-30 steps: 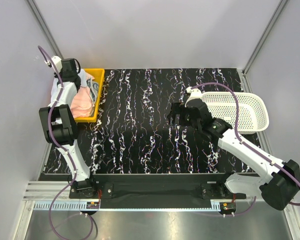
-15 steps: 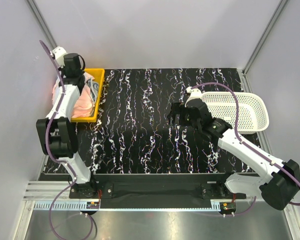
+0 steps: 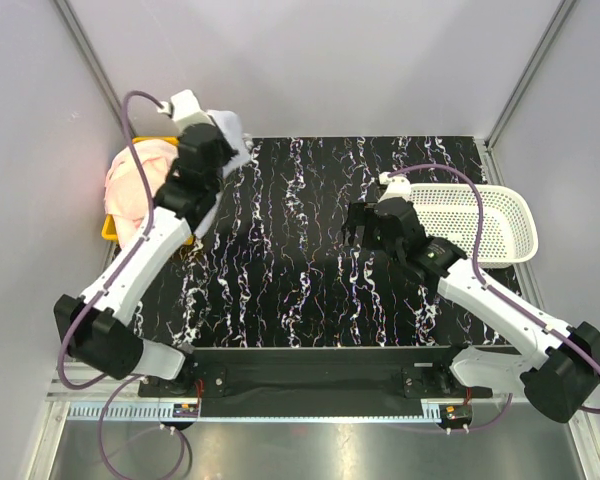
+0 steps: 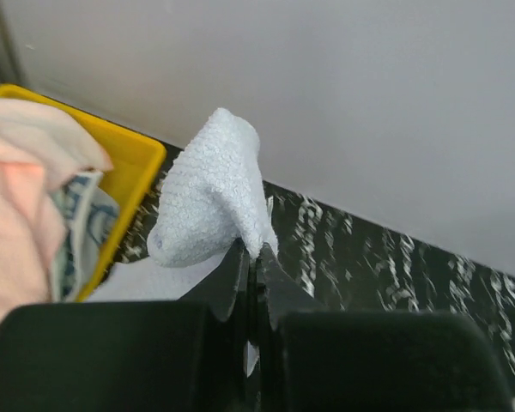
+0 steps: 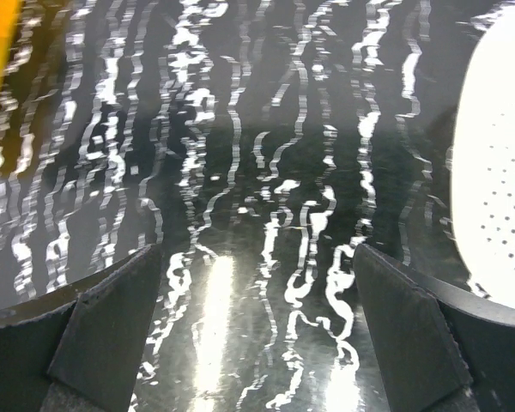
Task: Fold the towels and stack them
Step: Move the towel to the center of the board
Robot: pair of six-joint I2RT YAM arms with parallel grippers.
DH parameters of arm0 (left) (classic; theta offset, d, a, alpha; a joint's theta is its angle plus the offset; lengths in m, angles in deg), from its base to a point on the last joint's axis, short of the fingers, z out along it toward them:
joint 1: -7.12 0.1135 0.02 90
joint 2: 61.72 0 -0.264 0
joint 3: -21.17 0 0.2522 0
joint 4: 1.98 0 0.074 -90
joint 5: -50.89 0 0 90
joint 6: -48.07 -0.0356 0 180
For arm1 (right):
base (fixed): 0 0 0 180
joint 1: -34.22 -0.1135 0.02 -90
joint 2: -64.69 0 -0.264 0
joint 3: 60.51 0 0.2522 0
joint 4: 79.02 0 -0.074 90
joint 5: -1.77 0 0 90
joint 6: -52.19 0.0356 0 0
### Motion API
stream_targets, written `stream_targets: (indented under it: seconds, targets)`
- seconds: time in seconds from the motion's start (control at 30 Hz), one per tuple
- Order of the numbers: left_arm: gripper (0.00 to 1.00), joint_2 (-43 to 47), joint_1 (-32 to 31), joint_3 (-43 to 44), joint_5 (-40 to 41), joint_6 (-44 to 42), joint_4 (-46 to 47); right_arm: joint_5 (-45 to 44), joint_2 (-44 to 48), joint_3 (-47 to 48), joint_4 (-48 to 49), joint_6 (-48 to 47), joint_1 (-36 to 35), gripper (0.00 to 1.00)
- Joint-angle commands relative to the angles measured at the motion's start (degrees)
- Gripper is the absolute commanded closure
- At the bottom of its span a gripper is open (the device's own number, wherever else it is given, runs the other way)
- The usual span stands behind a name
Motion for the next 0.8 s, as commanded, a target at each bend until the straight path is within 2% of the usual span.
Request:
stream_targets:
  seconds: [0.0, 0.07, 0.17, 0.23, 0.3, 0.37, 0.47, 0.57, 0.63, 0.77]
  targets:
    - [1.00, 2.7, -8.6, -4.2, 1.7, 3.6, 0.7, -6.9, 1.2, 2.7, -1.4, 0.0, 0.0, 0.00]
    - [1.00, 4.2, -14.7, -8.8, 1.9, 6.7, -0.3, -8.1, 1.4, 2.8, -2.0, 0.4, 0.0, 0.00]
    - [1.00, 6.7, -21.0, -15.0, 1.4, 12.8, -1.5, -9.8, 1.4, 2.7, -2.9, 1.1, 0.0, 0.00]
    - [1.00, 8.4, -23.7, -22.5, 0.2, 17.0, -1.0, -10.4, 1.2, 2.6, -3.6, 1.5, 0.0, 0.00]
    - [0.97, 10.6, -27.6, -29.3, -2.7, 18.6, -0.1, -10.5, 0.5, 2.5, -3.9, 1.8, 0.1, 0.00]
    - [0.95, 11.7, -31.6, -32.4, -3.7, 20.9, -1.3, -10.4, -0.5, 2.4, -3.9, 2.1, 0.1, 0.00]
    - [0.88, 14.5, -34.9, -36.7, -5.9, 23.6, -4.3, -9.3, -2.8, 2.4, -3.6, 3.1, 0.1, 0.00]
    - [0.81, 19.3, -35.6, -40.6, -7.5, 25.6, -6.6, -5.9, -6.5, 3.5, -2.4, 3.5, 0.0, 0.00]
    - [0.69, 22.7, -35.6, -42.0, -6.5, 26.4, -9.9, -4.9, -10.2, 4.5, -2.4, 4.2, 0.1, 0.00]
    - [0.58, 26.5, -35.6, -43.0, -4.8, 27.6, -16.1, -2.7, -16.9, 6.8, -2.2, 5.3, 0.0, 0.04]
